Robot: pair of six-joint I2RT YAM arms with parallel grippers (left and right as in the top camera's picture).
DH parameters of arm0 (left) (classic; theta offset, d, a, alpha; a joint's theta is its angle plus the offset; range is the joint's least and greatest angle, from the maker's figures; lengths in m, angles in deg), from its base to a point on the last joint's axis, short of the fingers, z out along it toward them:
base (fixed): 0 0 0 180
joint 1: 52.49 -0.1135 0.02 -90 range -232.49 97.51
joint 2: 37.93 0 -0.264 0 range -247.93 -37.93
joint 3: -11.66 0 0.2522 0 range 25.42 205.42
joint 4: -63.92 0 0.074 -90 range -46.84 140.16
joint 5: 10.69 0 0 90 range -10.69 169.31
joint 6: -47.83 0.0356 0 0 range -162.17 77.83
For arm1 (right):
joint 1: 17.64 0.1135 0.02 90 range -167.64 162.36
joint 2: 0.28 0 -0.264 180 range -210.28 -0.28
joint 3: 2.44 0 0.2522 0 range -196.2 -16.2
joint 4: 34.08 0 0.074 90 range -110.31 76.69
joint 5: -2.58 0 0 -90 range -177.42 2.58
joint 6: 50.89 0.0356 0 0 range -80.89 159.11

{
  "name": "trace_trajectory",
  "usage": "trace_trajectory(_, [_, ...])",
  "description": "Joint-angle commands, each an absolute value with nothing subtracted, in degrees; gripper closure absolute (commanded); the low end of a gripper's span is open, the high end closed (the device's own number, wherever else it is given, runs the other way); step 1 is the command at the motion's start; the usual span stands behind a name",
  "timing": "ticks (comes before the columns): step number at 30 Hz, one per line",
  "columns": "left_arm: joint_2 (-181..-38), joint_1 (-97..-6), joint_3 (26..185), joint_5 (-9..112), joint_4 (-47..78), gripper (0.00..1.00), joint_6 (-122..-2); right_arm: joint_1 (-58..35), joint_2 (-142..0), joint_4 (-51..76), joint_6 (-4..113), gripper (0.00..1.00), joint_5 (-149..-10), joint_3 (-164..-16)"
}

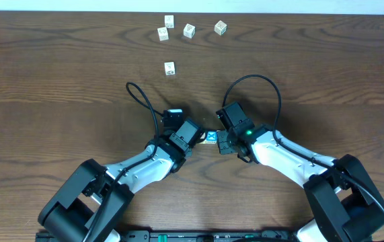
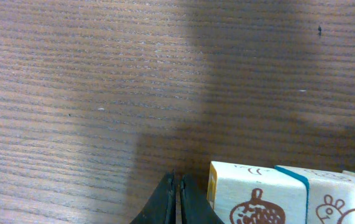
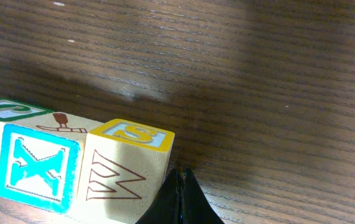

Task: Lift 5 blocks

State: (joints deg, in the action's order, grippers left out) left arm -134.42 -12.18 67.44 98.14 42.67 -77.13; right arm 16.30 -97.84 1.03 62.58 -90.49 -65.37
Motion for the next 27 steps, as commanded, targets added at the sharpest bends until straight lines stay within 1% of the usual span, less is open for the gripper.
trace_trajectory(1, [-136.6,-9.4,67.9,90.3,44.1,0.93,-78.7,18.2,-98.4,-0.3,61.7,0.99,-81.6,-66.4])
trace_trajectory(9, [-136.6,-9.4,67.9,90.3,44.0,0.92,-78.7,18.2,-98.4,-0.2,61.8,0.99,-81.6,-66.4])
trace_trajectory(14, [-136.6,-9.4,67.9,90.3,44.0,0.84,-78.7,18.2,-98.4,-0.2,61.8,0.99,-81.6,-66.4])
trace_trajectory(16, [-136.6,-9.4,67.9,90.3,44.0,0.83,-78.7,18.2,-98.4,-0.2,61.8,0.98,-81.6,-66.4])
trace_trajectory(17, [-136.6,-9.4,67.9,90.3,44.0,0.79,-78.7,18.2,-98.4,-0.2,61.8,0.98,-81.6,-66.4])
trace_trajectory(20, [-136.6,-9.4,67.9,90.3,44.0,0.78,-78.7,18.2,-98.4,-0.2,61.8,0.97,-81.6,-66.4])
trace_trajectory(23, [-136.6,-9.4,67.9,90.3,44.0,0.78,-78.7,18.2,-98.4,-0.2,61.8,0.97,-81.6,-66.4])
trace_trajectory(25, [-136.6,-9.4,67.9,90.3,44.0,0.84,-78.7,18.2,-98.4,-0.2,61.8,0.98,-81.6,-66.4])
trace_trajectory(26, [-136.6,-9.4,68.0,90.3,44.0,0.93,-78.7,18.2,-98.4,-0.2,61.8,0.98,-81.6,-66.4])
trace_trajectory(27, [-136.6,-9.4,68.0,90.3,44.0,0.93,-78.7,18.2,-98.4,-0.2,61.8,0.99,-81.6,-66.4])
